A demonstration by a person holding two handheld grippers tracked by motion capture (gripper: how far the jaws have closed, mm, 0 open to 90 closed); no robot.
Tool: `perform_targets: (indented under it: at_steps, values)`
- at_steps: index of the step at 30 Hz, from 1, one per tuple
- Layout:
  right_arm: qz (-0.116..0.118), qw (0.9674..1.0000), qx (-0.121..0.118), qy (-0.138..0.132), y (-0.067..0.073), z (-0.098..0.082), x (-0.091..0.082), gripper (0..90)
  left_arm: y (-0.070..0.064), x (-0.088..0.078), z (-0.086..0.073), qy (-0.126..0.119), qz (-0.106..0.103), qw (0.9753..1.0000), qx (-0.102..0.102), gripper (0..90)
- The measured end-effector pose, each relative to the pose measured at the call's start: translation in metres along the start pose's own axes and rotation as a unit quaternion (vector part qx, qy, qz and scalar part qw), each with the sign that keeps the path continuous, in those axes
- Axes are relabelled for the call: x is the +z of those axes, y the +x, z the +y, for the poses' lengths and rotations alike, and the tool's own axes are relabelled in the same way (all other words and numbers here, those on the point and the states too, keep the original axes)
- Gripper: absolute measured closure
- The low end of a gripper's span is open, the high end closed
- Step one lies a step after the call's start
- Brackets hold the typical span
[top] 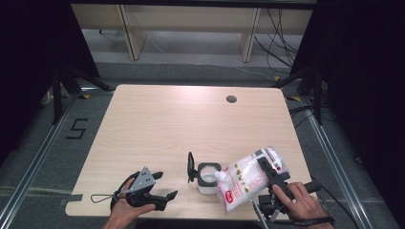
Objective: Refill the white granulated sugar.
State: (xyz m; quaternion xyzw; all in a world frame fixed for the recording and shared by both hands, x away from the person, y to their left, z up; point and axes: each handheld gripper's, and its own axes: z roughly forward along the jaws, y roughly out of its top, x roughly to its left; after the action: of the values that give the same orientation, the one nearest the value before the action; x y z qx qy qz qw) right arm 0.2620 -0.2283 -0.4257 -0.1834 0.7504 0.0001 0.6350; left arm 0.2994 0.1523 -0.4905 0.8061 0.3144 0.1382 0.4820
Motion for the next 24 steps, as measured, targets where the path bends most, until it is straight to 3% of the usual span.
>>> perform_targets:
  at_steps: [1,3,10,12,13,14,16,17,19,24]
  values:
    - [-0.011,0.9999,-0.001,-0.007,0.0018,-0.0001,0.0012,49.9,-0.0001,0.0001,0.0,-0.001,0.0,1.0,-0.001,16.1]
    - [-0.007,0.9999,0.008,0.003,0.0042,0.0002,0.0002,50.0,-0.0002,-0.0005,0.0003,0.003,0.0,1.0,0.002,16.1]
    - [-0.003,1.0,0.007,-0.002,0.0036,-0.0006,0.0014,50.1,-0.0005,0.0003,-0.0001,0.004,0.0,1.0,-0.001,16.1]
    - [-0.014,0.9999,0.003,-0.006,0.0041,-0.0005,0.001,50.2,-0.002,0.0014,-0.0004,-0.001,-0.001,1.0,-0.01,16.1]
    - [-0.016,0.9998,0.012,-0.002,0.005,0.0002,-0.0006,50.5,-0.002,0.001,-0.0004,0.002,-0.002,1.0,-0.008,16.1]
    - [-0.018,0.9998,-0.004,-0.008,0.0021,0.0007,-0.0006,50.6,-0.0019,0.0011,-0.0004,0.002,-0.002,1.0,-0.008,16.1]
    - [-0.021,0.9997,-0.008,-0.008,-0.0001,0.0021,-0.0024,50.9,-0.0018,0.0013,-0.0004,0.0,-0.002,1.0,-0.009,16.1]
    - [-0.026,0.9997,0.003,-0.002,0.0015,0.0021,-0.0044,50.9,-0.0009,0.0005,-0.0003,0.003,-0.001,1.0,-0.005,16.1]
    - [-0.03,0.9995,-0.01,-0.009,-0.0028,0.0024,-0.0048,50.9,-0.0008,0.0006,-0.0003,0.003,-0.001,1.0,-0.006,16.1]
    - [-0.03,0.9995,-0.005,-0.008,-0.0049,0.0015,-0.0069,50.9,-0.0021,0.0013,-0.0003,0.0,0.0,1.0,-0.01,16.1]
